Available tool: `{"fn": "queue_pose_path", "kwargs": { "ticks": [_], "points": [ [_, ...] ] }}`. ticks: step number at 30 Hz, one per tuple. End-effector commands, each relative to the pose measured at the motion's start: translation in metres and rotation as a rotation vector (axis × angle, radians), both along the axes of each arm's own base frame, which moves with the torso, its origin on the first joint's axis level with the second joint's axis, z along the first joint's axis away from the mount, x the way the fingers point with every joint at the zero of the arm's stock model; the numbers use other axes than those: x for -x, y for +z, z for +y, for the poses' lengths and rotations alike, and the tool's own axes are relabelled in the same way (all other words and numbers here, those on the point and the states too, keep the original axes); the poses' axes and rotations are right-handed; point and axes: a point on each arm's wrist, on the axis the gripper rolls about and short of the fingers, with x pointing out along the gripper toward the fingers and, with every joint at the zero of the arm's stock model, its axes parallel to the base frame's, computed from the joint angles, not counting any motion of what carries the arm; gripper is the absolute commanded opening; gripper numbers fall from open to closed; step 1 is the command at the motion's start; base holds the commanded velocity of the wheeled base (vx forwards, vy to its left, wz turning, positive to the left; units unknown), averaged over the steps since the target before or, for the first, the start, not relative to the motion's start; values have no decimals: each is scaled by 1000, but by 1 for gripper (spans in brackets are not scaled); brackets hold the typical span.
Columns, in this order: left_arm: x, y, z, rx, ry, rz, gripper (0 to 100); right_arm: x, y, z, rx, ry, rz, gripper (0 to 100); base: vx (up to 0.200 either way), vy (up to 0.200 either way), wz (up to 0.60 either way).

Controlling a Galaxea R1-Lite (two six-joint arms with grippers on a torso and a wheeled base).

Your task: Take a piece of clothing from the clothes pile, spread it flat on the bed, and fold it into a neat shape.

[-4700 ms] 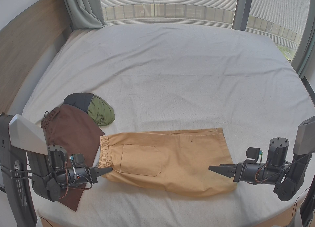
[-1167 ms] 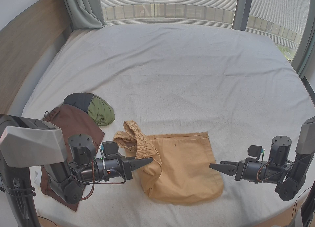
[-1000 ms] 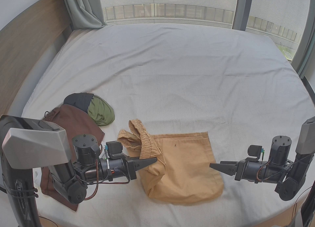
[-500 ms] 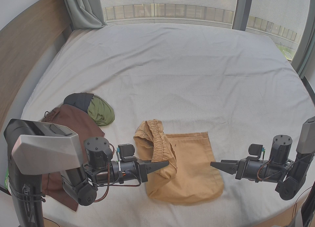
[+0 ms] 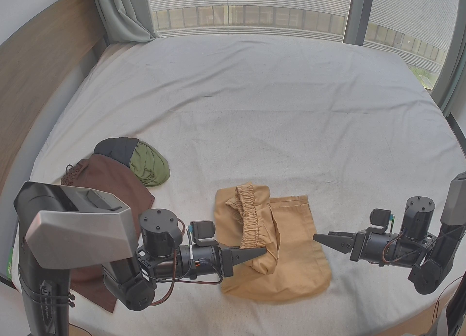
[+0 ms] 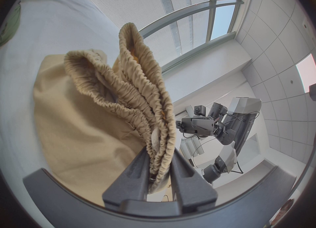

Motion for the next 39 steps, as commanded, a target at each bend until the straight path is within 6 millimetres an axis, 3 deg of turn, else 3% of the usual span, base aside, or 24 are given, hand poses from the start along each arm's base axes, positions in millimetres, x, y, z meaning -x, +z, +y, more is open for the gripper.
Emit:
{"fn": "queue_pose_path", "kwargs": {
  "ticks": [1,23,24,39],
  "points": [
    [3,-6,-6,-5,-19,21,0,0,2,0,-4,-1,-11,100,0,0,0],
    [-1,-27,-22,-23,-43,25,0,-4,4,-4,-10,-21,-22,100,0,0,0],
    [-1,-27,-22,-23,-42,24,100,-4,4,-4,-10,-21,-22,100,0,0,0],
    [-5,-16,-19,-16,28,-16,100,-3,2,-1,-7,-7,-10,100,0,0,0]
  ]
}}
